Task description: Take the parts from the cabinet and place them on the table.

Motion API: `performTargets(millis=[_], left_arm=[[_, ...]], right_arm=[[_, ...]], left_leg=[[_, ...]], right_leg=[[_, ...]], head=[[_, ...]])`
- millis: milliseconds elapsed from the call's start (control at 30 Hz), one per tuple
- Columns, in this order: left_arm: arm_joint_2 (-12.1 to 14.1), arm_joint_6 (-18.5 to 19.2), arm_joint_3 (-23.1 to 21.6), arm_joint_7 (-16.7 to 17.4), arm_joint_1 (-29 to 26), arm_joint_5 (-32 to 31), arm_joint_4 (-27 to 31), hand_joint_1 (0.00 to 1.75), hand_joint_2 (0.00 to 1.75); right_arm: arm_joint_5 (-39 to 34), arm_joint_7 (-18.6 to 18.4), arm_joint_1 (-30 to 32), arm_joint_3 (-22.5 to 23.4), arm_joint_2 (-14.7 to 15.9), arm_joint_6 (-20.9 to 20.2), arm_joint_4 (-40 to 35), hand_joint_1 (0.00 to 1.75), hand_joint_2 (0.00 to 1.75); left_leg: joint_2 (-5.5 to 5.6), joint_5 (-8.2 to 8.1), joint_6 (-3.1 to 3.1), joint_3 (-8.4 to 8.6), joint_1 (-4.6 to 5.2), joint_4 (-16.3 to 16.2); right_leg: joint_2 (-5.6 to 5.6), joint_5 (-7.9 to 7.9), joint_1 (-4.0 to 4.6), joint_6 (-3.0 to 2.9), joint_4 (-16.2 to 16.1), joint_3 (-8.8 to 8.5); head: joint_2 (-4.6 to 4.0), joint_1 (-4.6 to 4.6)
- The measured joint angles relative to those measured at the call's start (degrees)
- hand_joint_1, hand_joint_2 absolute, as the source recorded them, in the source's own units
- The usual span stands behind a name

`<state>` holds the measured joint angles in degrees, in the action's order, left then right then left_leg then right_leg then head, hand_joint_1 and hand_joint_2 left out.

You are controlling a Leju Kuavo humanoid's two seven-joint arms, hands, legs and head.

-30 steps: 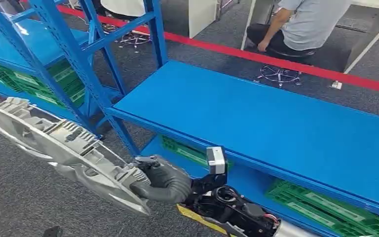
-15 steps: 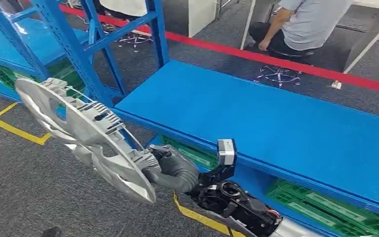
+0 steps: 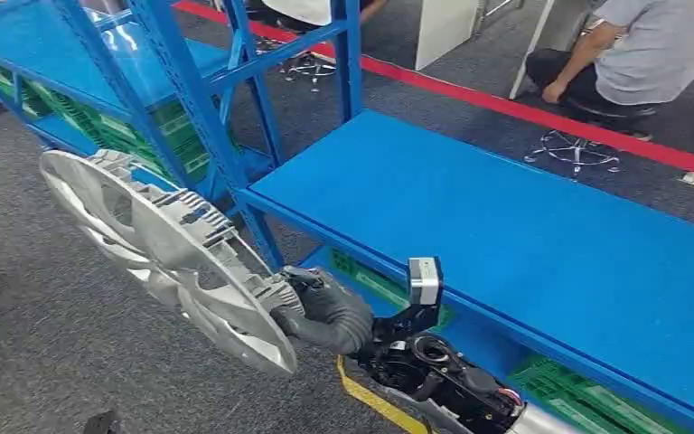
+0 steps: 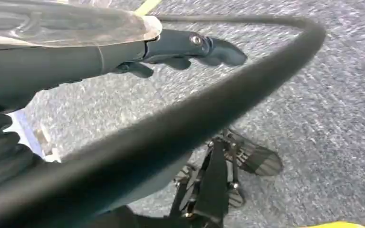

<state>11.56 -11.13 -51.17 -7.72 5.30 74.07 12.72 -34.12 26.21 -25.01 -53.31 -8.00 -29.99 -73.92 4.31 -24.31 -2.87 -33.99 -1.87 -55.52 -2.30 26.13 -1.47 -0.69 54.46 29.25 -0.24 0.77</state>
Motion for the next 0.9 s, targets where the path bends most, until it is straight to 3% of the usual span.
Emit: performTargets(millis=[33,100,133,167,200,267,300,333,367,433,467,500,533,600,633,667,700,767,800,833,900], left_arm=[[0.02,0.0,0.0,0.0,0.26,0.0,0.0,0.0,1.75],[0.07,0.0,0.04,0.0,0.5,0.0,-0.02,0.0,1.75],[0.05,0.0,0.07,0.0,0.42,0.0,-0.02,0.0,1.75],[0.02,0.0,0.07,0.0,0.27,0.0,-0.02,0.0,1.75],[0.02,0.0,0.07,0.0,0.15,0.0,-0.02,0.0,1.75],[0.11,-0.02,0.09,0.0,0.15,0.0,-0.02,0.0,1.75],[0.13,-0.02,0.09,0.0,0.21,0.0,0.0,0.0,1.75],[0.16,-0.02,0.15,0.0,0.44,0.0,-0.02,0.0,1.75],[0.13,0.0,0.22,0.0,0.44,-0.02,-0.02,0.0,1.75],[0.16,0.0,0.28,0.0,0.17,-0.02,-0.02,0.0,1.75],[0.16,0.0,0.28,0.0,0.07,-0.09,-0.02,0.0,1.75],[0.11,0.02,0.31,0.0,0.07,-0.09,-0.02,0.0,1.75],[0.11,0.02,0.33,0.0,0.1,-0.09,-0.02,0.0,1.75],[0.11,0.13,0.35,0.0,0.22,-0.09,-0.02,0.0,1.75],[0.11,0.13,0.35,0.0,0.21,-0.09,-0.02,0.0,1.75],[0.11,0.13,0.35,0.0,0.18,-0.11,-0.02,0.0,1.75],[0.11,0.13,0.35,0.0,0.13,-0.11,-0.02,0.0,1.75],[0.11,0.15,0.35,0.0,0.15,-0.11,-0.02,0.0,1.75],[0.09,0.24,0.37,0.0,0.17,-0.15,-0.02,0.0,1.75],[-0.17,0.44,0.37,0.0,0.36,-0.3,-0.02,0.0,1.75],[-0.06,0.83,0.37,0.0,0.36,-0.5,-0.02,0.0,1.75]], right_arm=[[-0.04,0.09,-0.1,0.02,-0.02,-0.02,0.0,1.75,1.75],[-0.07,0.07,-0.01,0.04,0.0,-0.02,0.02,1.75,1.75],[-0.07,0.07,0.01,0.04,-0.02,-0.02,0.07,1.75,1.75],[-0.07,0.07,0.01,0.04,-0.02,-0.02,0.09,1.75,1.75],[-0.07,0.02,0.0,0.04,-0.02,0.0,0.11,1.75,1.75],[-0.04,0.02,-0.01,0.04,-0.02,0.0,0.13,1.75,1.75],[-0.07,0.04,-0.04,0.04,-0.02,-0.02,0.11,1.75,1.75],[-0.07,0.07,-0.08,0.09,-0.02,-0.04,0.11,1.75,1.75],[0.0,0.02,-0.08,0.09,-0.04,-0.04,0.11,1.75,1.75],[0.0,0.02,-0.09,0.09,-0.07,0.02,0.11,1.75,1.75],[-0.02,0.04,-0.1,0.13,-0.09,0.04,0.09,1.75,1.75],[0.0,0.0,-0.09,0.13,-0.09,0.11,0.09,1.75,1.75],[-0.02,0.04,-0.09,0.15,-0.09,0.11,0.09,1.75,1.75],[-0.02,0.04,0.03,0.33,0.0,0.11,0.11,1.75,1.75],[-0.02,0.02,0.11,0.35,0.0,0.11,0.13,1.75,1.75],[-0.02,0.02,0.24,0.37,0.02,0.18,0.13,1.75,1.75],[-0.02,-0.04,0.34,0.39,0.04,0.24,0.13,1.75,1.75],[0.0,-0.33,0.3,0.42,0.04,0.72,0.13,1.75,1.75],[0.04,-0.44,0.26,0.44,0.04,0.87,0.13,1.75,1.75],[0.15,-0.48,0.31,0.46,0.09,1.07,0.13,1.75,1.75],[0.18,-0.5,0.27,0.48,0.11,1.27,0.11,1.75,1.75]], left_leg=[[-2.02,-2.13,-0.05,-2.08,0.15,-3.9],[-3.41,-6.11,-0.36,-7.28,0.18,-13.82],[-3.61,-6.86,-0.44,-8.95,0.19,-16.94],[-3.75,-6.29,-0.44,-9.27,0.18,-17.29],[-3.93,-4.48,-0.41,-8.09,0.18,-14.82],[-5.37,0.44,-0.19,-2.28,0.2,-4.02],[-8.13,1.26,0.07,0.28,0.38,0.82],[-7.96,1.12,0.56,0.36,0.89,1.21],[-7.15,1.11,1.0,0.19,0.91,1.21],[-6.04,0.89,1.5,0.03,1.17,1.11],[-5.49,1.11,1.99,0.3,0.67,1.41],[-5.04,1.11,2.17,0.49,0.55,1.51],[-4.59,1.06,2.56,0.55,0.51,1.49],[-3.58,0.96,2.94,0.55,0.72,1.47],[-2.91,0.92,2.99,0.6,0.84,1.45],[-2.18,0.89,3.04,0.69,0.93,1.44],[-1.29,0.82,3.02,0.87,0.97,1.41],[0.39,0.68,2.89,1.37,1.06,1.4],[1.05,0.6,2.77,1.52,1.01,1.43],[1.47,0.55,2.61,1.36,1.21,1.3],[2.77,0.8,1.85,0.67,0.53,1.27]], right_leg=[[0.89,-0.03,0.18,-0.41,-0.01,0.06],[2.66,0.09,0.57,-0.67,0.0,0.15],[3.45,0.16,0.71,-0.76,0.02,0.18],[4.17,0.2,0.76,-0.77,0.02,0.14],[4.87,0.33,0.78,-0.77,0.04,0.09],[6.17,0.63,0.79,-0.48,0.12,-0.17],[6.64,0.86,1.02,-0.14,0.19,-0.38],[7.03,1.16,1.46,0.28,0.31,-0.27],[7.44,1.29,1.43,0.53,0.2,-0.38],[8.45,1.53,1.46,1.09,-0.07,-0.99],[8.39,1.89,1.33,1.56,0.05,-1.15],[5.65,2.9,1.02,1.95,1.35,-0.46],[3.75,5.13,1.0,1.98,4.89,1.01],[2.6,9.52,1.02,2.04,14.89,5.71],[2.55,10.62,1.02,2.0,18.83,7.78],[2.52,10.28,1.02,1.89,20.3,8.84],[2.43,8.27,1.03,1.68,18.45,8.36],[1.51,2.21,1.09,0.98,8.84,4.49],[-0.58,-0.44,1.14,0.5,3.86,2.5],[-3.22,-0.03,0.97,0.02,2.16,1.9],[-2.2,0.3,1.3,0.17,0.81,1.32]], head=[[0.02,-0.92],[0.02,-1.6],[0.02,-1.75],[0.02,-2.06],[0.02,-2.23],[0.02,-2.67],[0.02,-3.0],[0.02,-3.44],[0.02,-2.84],[0.02,-2.56],[0.02,-2.52],[0.02,-2.26],[0.02,-1.86],[0.02,-1.05],[0.02,-0.74],[0.02,-0.61],[0.02,-0.48],[0.02,-0.02],[0.02,0.24],[0.02,-0.08],[0.02,0.24]])
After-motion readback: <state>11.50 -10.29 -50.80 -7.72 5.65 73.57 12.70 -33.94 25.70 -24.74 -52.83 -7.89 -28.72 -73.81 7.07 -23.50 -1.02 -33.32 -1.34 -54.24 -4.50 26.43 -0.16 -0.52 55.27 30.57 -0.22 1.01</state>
